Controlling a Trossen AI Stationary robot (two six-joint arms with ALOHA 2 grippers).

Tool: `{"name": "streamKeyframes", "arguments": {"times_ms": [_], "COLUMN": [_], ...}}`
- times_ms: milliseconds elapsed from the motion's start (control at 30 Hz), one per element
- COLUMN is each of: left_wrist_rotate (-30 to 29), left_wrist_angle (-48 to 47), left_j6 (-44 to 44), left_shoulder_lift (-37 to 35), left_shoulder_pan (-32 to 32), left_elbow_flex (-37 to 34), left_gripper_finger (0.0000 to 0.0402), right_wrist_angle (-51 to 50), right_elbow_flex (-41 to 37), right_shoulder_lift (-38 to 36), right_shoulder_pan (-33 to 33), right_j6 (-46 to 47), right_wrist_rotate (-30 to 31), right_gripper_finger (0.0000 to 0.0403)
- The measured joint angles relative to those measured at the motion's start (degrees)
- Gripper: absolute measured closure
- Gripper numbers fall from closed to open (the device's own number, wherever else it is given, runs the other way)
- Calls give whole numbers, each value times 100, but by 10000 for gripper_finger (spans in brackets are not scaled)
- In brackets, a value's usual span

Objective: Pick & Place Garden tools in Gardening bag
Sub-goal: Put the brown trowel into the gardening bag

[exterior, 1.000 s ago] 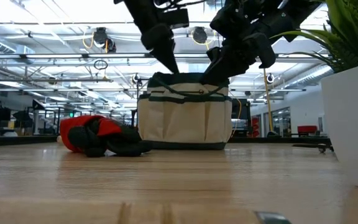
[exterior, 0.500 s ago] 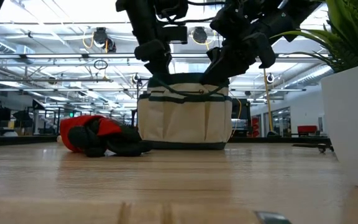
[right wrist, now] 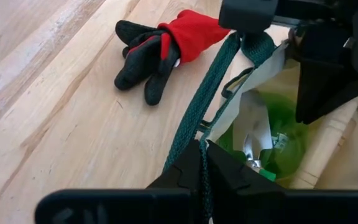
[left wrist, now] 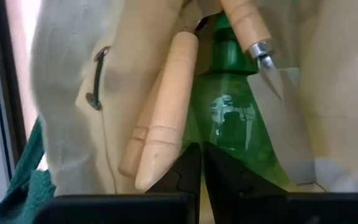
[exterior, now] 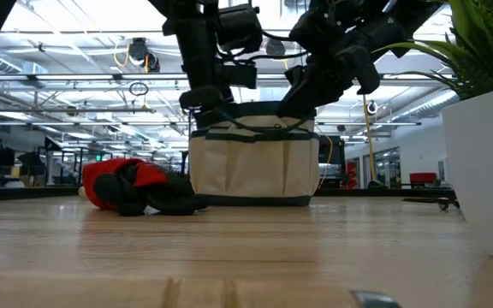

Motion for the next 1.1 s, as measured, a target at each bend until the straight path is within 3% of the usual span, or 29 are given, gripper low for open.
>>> {"name": "streamKeyframes", "arguments": {"times_ms": [500,1100], "left_wrist_rotate": [-244,-162], "left_wrist_angle": [193,252], "left_j6": [63,25], "left_shoulder_lift": [-654,-166], "left_shoulder_pan": [-203,-127], "left_elbow_flex": [-2,-7], "left_gripper_finger": [384,396], "right_wrist_angle": [1,-8], "right_elbow_flex": [0,0], "right_shoulder_lift": [0,0], "right_shoulder_pan": [0,0], "right_j6": [-13,-2], "right_wrist_rotate": [-7,-9], "right_gripper_finger": [399,399]}}
